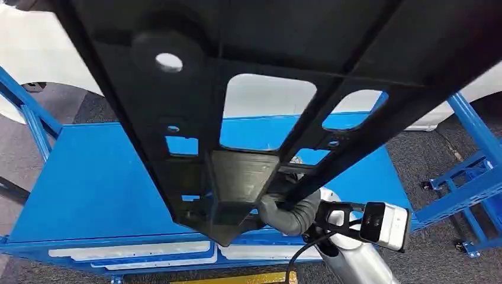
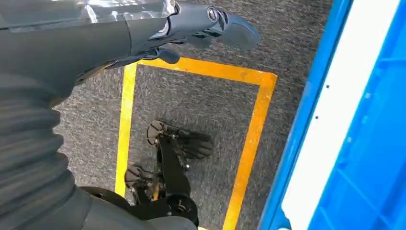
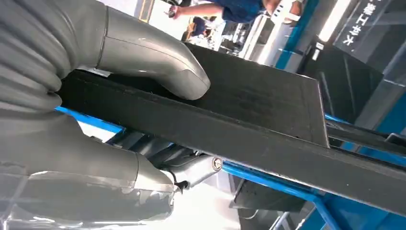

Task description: Take the parts from the cabinet and place them on the table.

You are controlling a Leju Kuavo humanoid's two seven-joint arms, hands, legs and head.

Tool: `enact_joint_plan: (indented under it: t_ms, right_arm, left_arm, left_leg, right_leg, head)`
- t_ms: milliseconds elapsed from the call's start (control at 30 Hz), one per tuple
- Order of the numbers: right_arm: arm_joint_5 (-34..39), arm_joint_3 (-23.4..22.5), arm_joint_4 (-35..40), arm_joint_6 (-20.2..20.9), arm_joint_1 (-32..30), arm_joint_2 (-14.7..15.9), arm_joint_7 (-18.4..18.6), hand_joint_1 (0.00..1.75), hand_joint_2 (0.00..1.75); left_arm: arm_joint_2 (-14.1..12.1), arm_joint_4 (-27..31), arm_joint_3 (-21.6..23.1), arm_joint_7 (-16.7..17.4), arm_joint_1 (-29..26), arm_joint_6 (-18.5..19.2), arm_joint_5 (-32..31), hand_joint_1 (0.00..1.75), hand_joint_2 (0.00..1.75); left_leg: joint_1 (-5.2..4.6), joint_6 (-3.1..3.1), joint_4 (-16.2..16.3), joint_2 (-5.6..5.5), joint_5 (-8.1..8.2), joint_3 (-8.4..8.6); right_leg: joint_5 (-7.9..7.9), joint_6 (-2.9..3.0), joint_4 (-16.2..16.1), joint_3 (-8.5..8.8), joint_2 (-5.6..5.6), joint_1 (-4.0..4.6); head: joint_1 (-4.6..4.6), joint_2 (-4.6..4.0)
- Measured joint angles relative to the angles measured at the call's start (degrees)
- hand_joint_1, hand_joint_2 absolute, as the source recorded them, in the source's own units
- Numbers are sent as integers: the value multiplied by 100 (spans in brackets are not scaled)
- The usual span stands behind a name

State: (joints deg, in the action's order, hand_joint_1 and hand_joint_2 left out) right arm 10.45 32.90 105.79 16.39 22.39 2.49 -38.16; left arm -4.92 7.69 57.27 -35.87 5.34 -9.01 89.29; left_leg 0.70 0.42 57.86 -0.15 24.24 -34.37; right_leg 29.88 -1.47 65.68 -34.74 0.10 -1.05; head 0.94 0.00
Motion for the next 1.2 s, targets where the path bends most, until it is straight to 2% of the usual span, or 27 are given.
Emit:
enact_joint_plan:
  t_ms: [33, 67, 200, 233, 267, 333, 400, 433, 467, 533, 567, 600, 633, 700, 733, 767, 800, 867, 900, 933, 967, 1000, 1033, 1067, 1100, 1133, 1200]
  right_arm:
    - [-39, 13, 39, -44, 10, 0, 55, 175, 175]
    - [-66, 22, 66, -70, 19, 0, 83, 175, 175]
    - [-116, 41, 142, -109, 19, 7, 148, 175, 175]
    - [-120, 44, 151, -107, 24, 6, 146, 175, 175]
    - [-120, 46, 161, -100, 29, 7, 148, 175, 175]
    - [-120, 46, 175, -81, 36, 7, 148, 175, 175]
    - [-120, 46, 177, -78, 35, 9, 148, 175, 175]
    - [-118, 46, 177, -76, 36, 13, 151, 175, 175]
    - [-118, 46, 179, -74, 36, 15, 155, 175, 175]
    - [-94, 46, 205, -39, 47, 18, 172, 175, 175]
    - [-81, 46, 236, -21, 56, 17, 179, 175, 175]
    - [-72, 46, 253, 3, 72, 24, 199, 175, 175]
    - [-52, 46, 262, 16, 91, 28, 207, 175, 175]
    - [-24, 48, 286, 13, 100, 59, 245, 175, 175]
    - [-9, 46, 306, 7, 107, 99, 266, 175, 175]
    - [9, 46, 326, 7, 112, 120, 266, 175, 175]
    - [22, 46, 350, -4, 140, 160, 277, 175, 175]
    - [37, 46, 369, -8, 146, 212, 301, 175, 175]
    - [50, 44, 378, -30, 146, 247, 325, 175, 175]
    - [66, 44, 389, -61, 144, 271, 350, 175, 175]
    - [83, 44, 406, -100, 145, 297, 369, 175, 175]
    - [98, 44, 422, -129, 153, 317, 385, 175, 175]
    - [98, 46, 435, -146, 163, 326, 386, 175, 175]
    - [90, 46, 465, -170, 169, 332, 384, 175, 175]
    - [66, 48, 496, -197, 177, 334, 380, 175, 175]
    - [46, 48, 514, -207, 160, 341, 369, 175, 175]
    - [11, 50, 520, -210, 163, 348, 349, 175, 175]
  left_arm:
    - [0, 0, 2, 7, 2, 0, -2, 0, 175]
    - [-2, 0, 2, 13, 5, 0, -2, 0, 175]
    - [-9, 0, 11, 131, -6, -15, -13, 0, 175]
    - [-9, 0, 15, 151, -6, -26, -26, 0, 175]
    - [-11, 0, 18, 190, -4, -41, -35, 0, 175]
    - [-13, 0, 20, 279, -1, -120, -35, 0, 175]
    - [-13, -2, 24, 330, -3, -138, -35, 0, 175]
    - [-13, -2, 26, 352, -3, -144, -35, 0, 175]
    - [-13, 0, 33, 372, -2, -164, -35, 0, 175]
    - [-13, -2, 46, 404, 12, -205, -33, 0, 175]
    - [-20, -2, 48, 417, 40, -216, -33, 0, 175]
    - [-9, 0, 52, 420, 45, -221, -31, 0, 175]
    - [-7, 0, 59, 426, 45, -230, -33, 0, 175]
    - [-11, -2, 72, 431, 32, -240, -33, 0, 175]
    - [-2, 0, 79, 431, 25, -240, -35, 0, 175]
    - [0, 0, 90, 433, 42, -240, -39, 0, 175]
    - [2, 0, 105, 431, 48, -240, -46, 0, 175]
    - [11, 0, 122, 431, 45, -240, -52, 0, 175]
    - [15, 0, 133, 430, 44, -240, -57, 0, 175]
    - [18, 0, 142, 428, 44, -240, -63, 0, 175]
    - [24, 0, 153, 428, 45, -240, -70, 0, 175]
    - [28, 0, 157, 428, 46, -240, -87, 0, 175]
    - [35, 0, 162, 428, 48, -240, -96, 0, 175]
    - [35, 0, 164, 428, 54, -240, -98, 0, 175]
    - [35, 0, 166, 426, 60, -240, -101, 0, 175]
    - [35, 0, 166, 426, 56, -240, -94, 0, 175]
    - [35, 0, 166, 424, 53, -240, -70, 0, 175]
  left_leg:
    - [1, -17, 46, -7, 0, -32]
    - [-38, -63, 89, -16, -4, -80]
    - [-9, -232, 47, -26, -134, -125]
    - [15, -254, 102, -21, -33, -149]
    - [15, -280, 280, -11, 213, -223]
    - [23, -328, 1185, -10, 850, -519]
    - [23, -337, 1826, -11, 1153, -653]
    - [23, -322, 1729, -10, 1111, -501]
    - [22, -304, 1396, -11, 990, -234]
    - [5, -225, 188, -11, 664, 617]
    - [-22, -168, -159, -11, 751, 766]
    - [-68, -129, -161, -6, 633, 753]
    - [-82, -107, -136, -13, 609, 731]
    - [-105, -41, -140, -14, 508, 688]
    - [-25, -2, -216, 14, 370, 639]
    - [-37, 25, -227, 42, 295, 575]
    - [-37, 75, -225, 48, 213, 466]
    - [-41, 80, -216, 55, 61, 273]
    - [-41, 74, -201, 62, -8, 170]
    - [-39, 65, -182, 67, -69, 65]
    - [-35, 49, -152, 69, -128, -41]
    - [-29, 30, -115, 69, -179, -145]
    - [-22, 3, -66, 68, -223, -239]
    - [-23, -26, -4, 65, -254, -297]
    - [-53, -59, 52, 55, -281, -362]
    - [-51, -96, 25, 57, -342, -353]
    - [-37, -168, -15, 51, -459, -370]
  right_leg:
    - [-155, 9, -524, 300, -1, -14]
    - [-83, 49, -651, 329, 9, 27]
    - [-249, 240, -676, 232, 20, 54]
    - [-314, 284, -712, 210, -12, 26]
    - [-361, 322, -725, 165, -15, 27]
    - [-468, 347, -719, 20, -21, 40]
    - [-578, 348, -708, -137, -21, 60]
    - [-637, 346, -705, -217, -20, 71]
    - [-684, 339, -705, -271, -20, 80]
    - [-795, 319, -707, -365, -15, 94]
    - [-849, 286, -709, -371, -20, 88]
    - [-889, 246, -741, -361, -23, 96]
    - [-931, 204, -751, -361, -33, 77]
    - [-1052, 145, -817, -352, -33, 66]
    - [-1041, 109, -804, -400, -28, 70]
    - [-790, 84, -692, -465, -11, 59]
    - [-355, 64, -348, -575, -12, 51]
    - [295, 12, 604, -799, -11, 32]
    - [377, -5, 965, -843, -12, 29]
    - [288, -17, 1105, -791, -12, 24]
    - [91, -24, 1004, -608, -13, 14]
    - [-107, -24, 671, -311, -14, 7]
    - [-197, -18, 170, 81, -15, 1]
    - [-83, -2, -350, 482, -13, -6]
    - [133, 39, -811, 741, -4, 34]
    - [93, 105, -745, 676, 8, 43]
    - [31, 186, -744, 621, 11, 70]
  head:
    - [2, 0]
    - [2, 0]
    - [7, 0]
    - [9, 0]
    - [17, 0]
    - [20, 0]
    - [20, 0]
    - [20, 0]
    - [22, 2]
    - [20, 0]
    - [20, 2]
    - [-4, 2]
    - [51, 2]
    - [42, 2]
    - [33, 0]
    - [42, 2]
    - [-7, 0]
    - [-9, 0]
    - [-18, 0]
    - [-15, 2]
    - [-20, 0]
    - [-15, 2]
    - [-17, 0]
    - [-15, 2]
    - [-18, 0]
    - [31, 0]
    - [35, 0]
